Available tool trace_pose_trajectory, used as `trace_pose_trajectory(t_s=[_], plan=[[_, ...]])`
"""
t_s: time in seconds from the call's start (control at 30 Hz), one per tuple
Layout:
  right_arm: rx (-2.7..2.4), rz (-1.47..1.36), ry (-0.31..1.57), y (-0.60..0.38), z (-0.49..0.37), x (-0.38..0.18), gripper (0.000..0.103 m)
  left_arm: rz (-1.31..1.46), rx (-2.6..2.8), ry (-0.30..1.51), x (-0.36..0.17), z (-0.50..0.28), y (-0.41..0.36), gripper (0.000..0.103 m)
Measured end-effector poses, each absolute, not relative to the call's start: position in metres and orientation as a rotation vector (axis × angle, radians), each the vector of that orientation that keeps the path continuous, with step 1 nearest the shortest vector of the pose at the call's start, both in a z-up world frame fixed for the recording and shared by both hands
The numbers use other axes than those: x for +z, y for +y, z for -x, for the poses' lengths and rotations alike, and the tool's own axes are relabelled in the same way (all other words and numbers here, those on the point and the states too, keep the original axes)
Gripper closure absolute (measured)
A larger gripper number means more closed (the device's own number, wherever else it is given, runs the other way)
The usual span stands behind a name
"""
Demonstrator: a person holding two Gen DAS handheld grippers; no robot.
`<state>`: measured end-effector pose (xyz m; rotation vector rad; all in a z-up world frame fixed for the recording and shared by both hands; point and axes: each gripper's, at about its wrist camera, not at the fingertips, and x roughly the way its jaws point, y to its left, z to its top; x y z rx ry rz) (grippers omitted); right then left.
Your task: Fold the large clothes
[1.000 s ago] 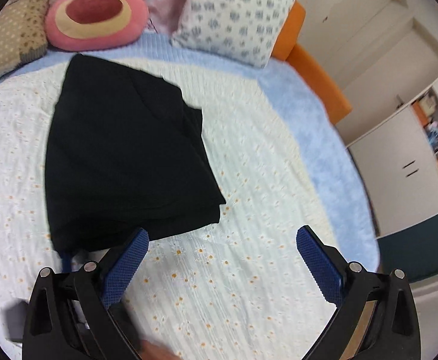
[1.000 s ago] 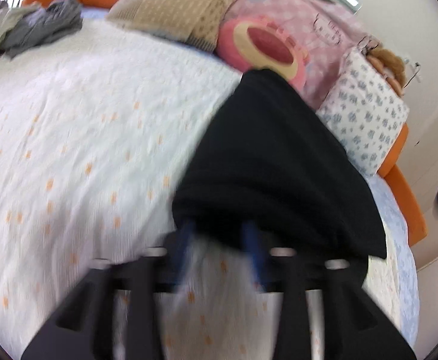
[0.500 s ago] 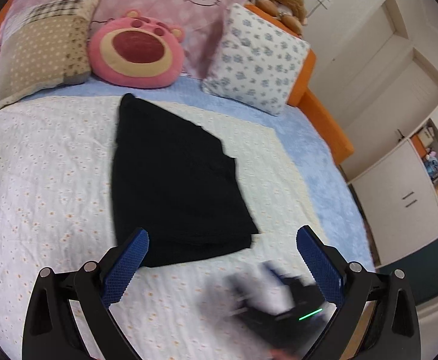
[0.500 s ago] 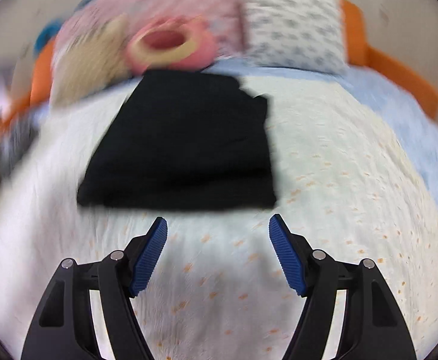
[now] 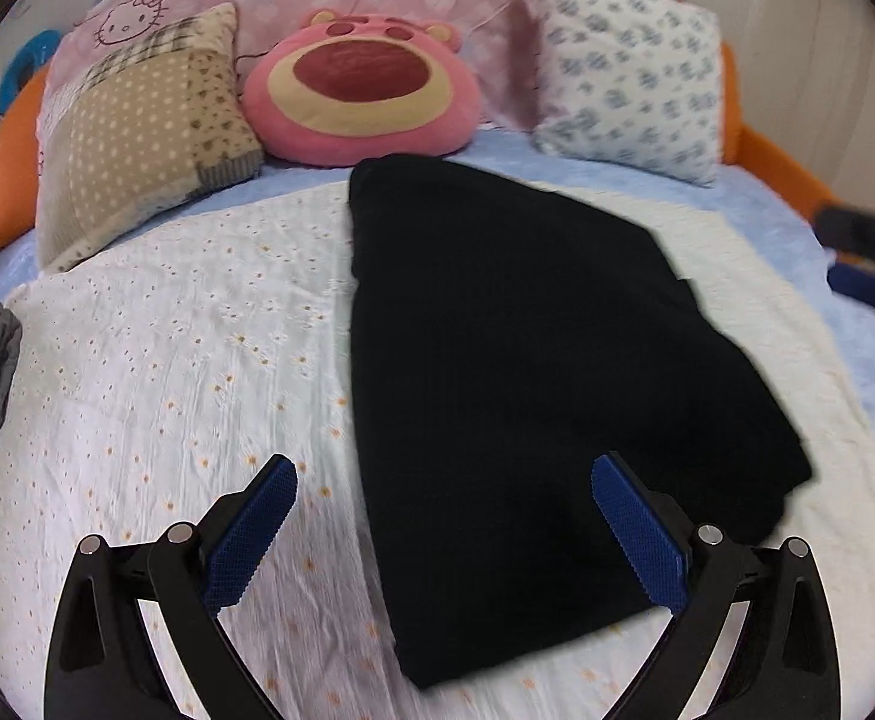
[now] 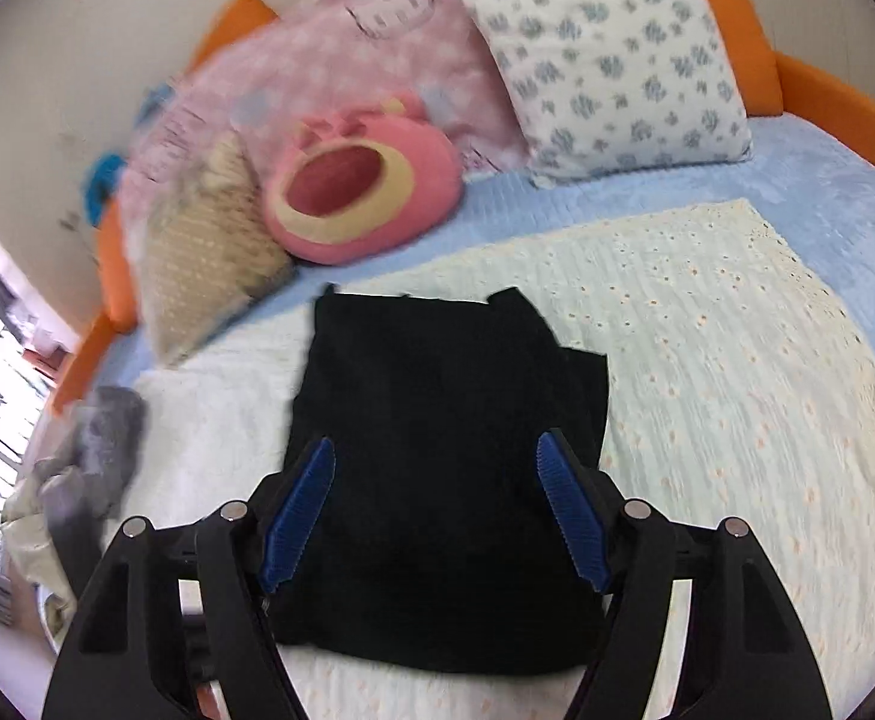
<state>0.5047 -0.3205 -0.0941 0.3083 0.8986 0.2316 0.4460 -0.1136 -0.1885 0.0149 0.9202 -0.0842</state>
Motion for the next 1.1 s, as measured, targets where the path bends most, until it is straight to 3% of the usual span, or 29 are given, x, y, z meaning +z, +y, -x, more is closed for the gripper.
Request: trace_pose_trajectory(t_s=[0.23,0.37,0.53,0.6,0.63,0.7,0.77,0.93,1.1], plan=[[0.201,-0.224,1.111,-0.283,-0.592,-0.149,0.033,0.063,-0.109,1.013,-0.223,-0.467,-0.102,0.003],[0.193,0.004,1.095,-0.234,-0.610,-0.154,0.027,0.114,-0.153,1.038,-0.239,-0.469,-0.093,0.003],[0.149,0.165,1.138,-0.202,-0.624,-0.182,0.027,0.092,-0.161,1.024,-0.241,-0.469,-0.097,0.003],[0.158,0.146,1.139,-0.202,-0.623,-0.195,0.037,0.086,-0.163,1.022,-0.240,-0.469,-0.098,0.003],[0.185,0.112,1.146,-0.204,-0.621,-0.199,0.053,0.096,-0.169,1.025,-0.240,-0.469,-0.097,0.003],[0.198,0.090,1.147,-0.206,-0.616,-0.201,0.065,0.119,-0.183,1.032,-0.240,-0.469,-0.094,0.003],[0.205,0.085,1.146,-0.209,-0.612,-0.196,0.083,0.134,-0.195,1.041,-0.239,-0.470,-0.091,0.003],[0.158,0.135,1.126,-0.228,-0.599,-0.178,0.088,0.170,-0.216,1.037,-0.223,-0.466,-0.075,0.003],[0.177,0.031,1.141,-0.263,-0.594,-0.198,0.086,0.269,-0.226,1.022,-0.203,-0.474,-0.043,0.003]])
